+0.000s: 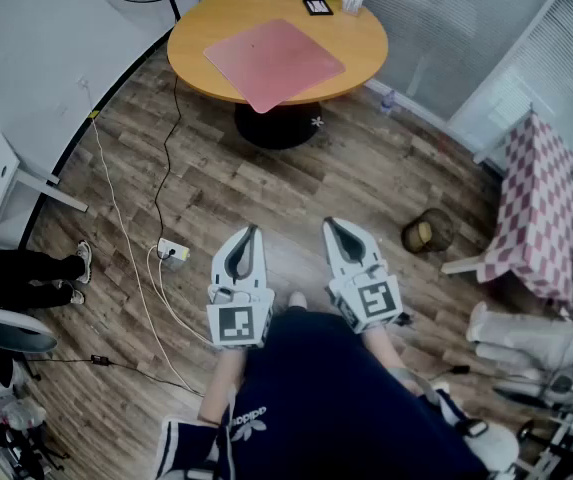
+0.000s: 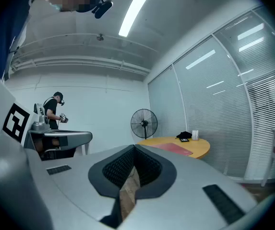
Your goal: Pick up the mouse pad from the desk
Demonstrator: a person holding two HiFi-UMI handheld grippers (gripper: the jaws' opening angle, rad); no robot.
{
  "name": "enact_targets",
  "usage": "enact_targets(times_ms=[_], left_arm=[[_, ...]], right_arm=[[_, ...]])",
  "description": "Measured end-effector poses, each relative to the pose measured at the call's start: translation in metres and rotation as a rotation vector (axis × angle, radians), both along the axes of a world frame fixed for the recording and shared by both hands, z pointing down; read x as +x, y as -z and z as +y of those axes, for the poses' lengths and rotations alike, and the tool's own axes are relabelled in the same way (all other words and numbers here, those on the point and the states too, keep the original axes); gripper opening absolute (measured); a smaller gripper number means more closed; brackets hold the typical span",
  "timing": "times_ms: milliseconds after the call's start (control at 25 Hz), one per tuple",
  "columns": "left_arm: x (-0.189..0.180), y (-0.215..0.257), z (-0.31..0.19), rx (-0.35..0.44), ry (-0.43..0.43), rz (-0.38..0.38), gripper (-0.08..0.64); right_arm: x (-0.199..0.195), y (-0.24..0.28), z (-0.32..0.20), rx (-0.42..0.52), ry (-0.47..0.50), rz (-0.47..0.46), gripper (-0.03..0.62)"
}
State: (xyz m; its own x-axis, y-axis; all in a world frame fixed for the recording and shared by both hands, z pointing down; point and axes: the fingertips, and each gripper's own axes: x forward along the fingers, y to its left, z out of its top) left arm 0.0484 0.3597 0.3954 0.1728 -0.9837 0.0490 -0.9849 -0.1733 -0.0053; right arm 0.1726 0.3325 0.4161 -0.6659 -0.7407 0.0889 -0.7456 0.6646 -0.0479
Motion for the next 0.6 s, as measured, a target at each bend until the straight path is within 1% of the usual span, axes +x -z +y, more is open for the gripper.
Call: enact_targets(times_ms=[160,280,600], left_arm=[[-0.0084,0.0016,0.0010,0.001,0.000,0.006,0.009],[-0.0082,0.0010,0.0014,-0.001,0.003,0.018,0.009],[-0.0093,0.0031,0.0019,0.009,0.006,0.023,0.008]], right_arm=[[-0.0084,0.0043,0.0026,0.004,-0.001,-0.004,0.003],[-0.0083,0.0044,0.0045,0.004,-0.001,0.001,0.003],[-0.0100,0.0084,0.0070,0.026,0.013,0.017,0.003]])
